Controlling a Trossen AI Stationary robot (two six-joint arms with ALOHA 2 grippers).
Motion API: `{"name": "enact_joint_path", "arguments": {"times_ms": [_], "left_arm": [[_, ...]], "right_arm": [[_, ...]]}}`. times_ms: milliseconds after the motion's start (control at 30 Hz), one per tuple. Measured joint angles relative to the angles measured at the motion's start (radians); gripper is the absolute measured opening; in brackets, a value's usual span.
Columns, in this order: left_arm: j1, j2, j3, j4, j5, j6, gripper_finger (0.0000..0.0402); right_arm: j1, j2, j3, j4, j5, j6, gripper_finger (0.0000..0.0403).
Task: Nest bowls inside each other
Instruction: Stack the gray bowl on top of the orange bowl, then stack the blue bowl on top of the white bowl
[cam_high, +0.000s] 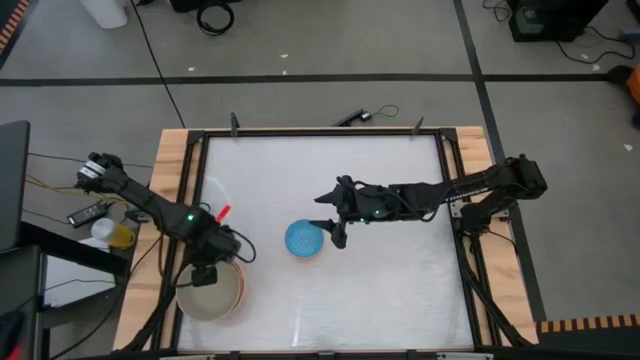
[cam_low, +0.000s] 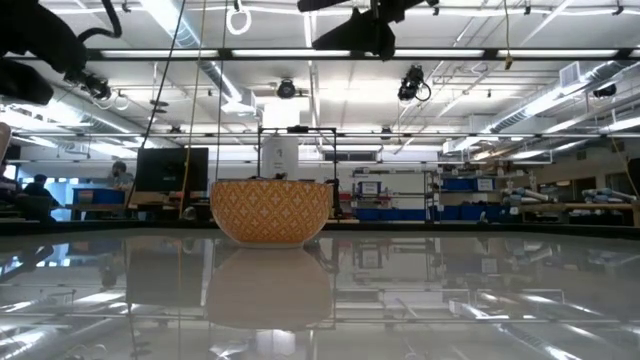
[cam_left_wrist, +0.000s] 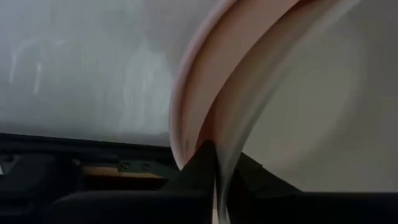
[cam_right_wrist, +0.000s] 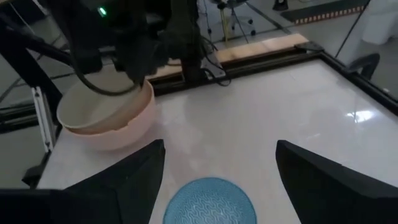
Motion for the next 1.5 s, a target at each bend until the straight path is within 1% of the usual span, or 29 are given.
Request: {"name": "enact_joint_path", "arguments": {"times_ms": [167, 300, 500, 667, 800, 933, 1033, 1167, 1267, 1333, 1433, 1500], "left_arm": [[0.002, -0.001, 0.024, 0.003, -0.008, -0.044, 0.0071], [0.002, -0.001, 0.052, -0.007, -0.010, -0.071, 0.0118], [0.000, -0.001, 0.092, -0.023, -0.006, -0.109, 0.0188], [0.000, -0.001, 0.099, -0.099, -0.003, -0.119, 0.0221], [0.000, -0.001, 0.099, -0.200, -0.029, -0.139, 0.0228], [0.000, -0.001, 0.099, -0.276, -0.041, -0.158, 0.0229], [0.000, -0.001, 0.099, -0.289, -0.041, -0.163, 0.0229], [0.000, -0.002, 0.099, -0.290, -0.041, -0.163, 0.0229], [0.000, -0.002, 0.099, -0.292, -0.041, -0.163, 0.0229], [0.000, -0.002, 0.099, -0.290, -0.041, -0.163, 0.0229], [0.002, -0.002, 0.111, -0.295, -0.049, -0.162, 0.0229], [0.002, -0.002, 0.136, -0.304, -0.075, -0.162, 0.0229]], "right_arm": [[-0.016, 0.017, -0.003, -0.099, 0.032, 0.047, 0.0311], [-0.057, 0.068, -0.025, -0.113, 0.033, 0.097, 0.0311], [-0.129, 0.182, -0.025, -0.102, -0.097, 0.133, 0.0311], [-0.177, 0.240, -0.019, -0.101, -0.155, 0.133, 0.0311], [-0.196, 0.243, -0.018, -0.119, -0.179, 0.133, 0.0311], [-0.198, 0.249, -0.018, -0.140, -0.164, 0.133, 0.0311], [-0.198, 0.287, -0.017, -0.126, -0.166, 0.154, 0.0305], [-0.196, 0.355, -0.017, -0.073, -0.234, 0.174, 0.0290], [-0.197, 0.391, -0.017, -0.027, -0.298, 0.177, 0.0275], [-0.201, 0.406, -0.013, -0.025, -0.331, 0.181, 0.0259], [-0.205, 0.409, -0.003, -0.032, -0.359, 0.181, 0.0225], [-0.206, 0.395, 0.000, -0.031, -0.367, 0.181, 0.0204]]}}
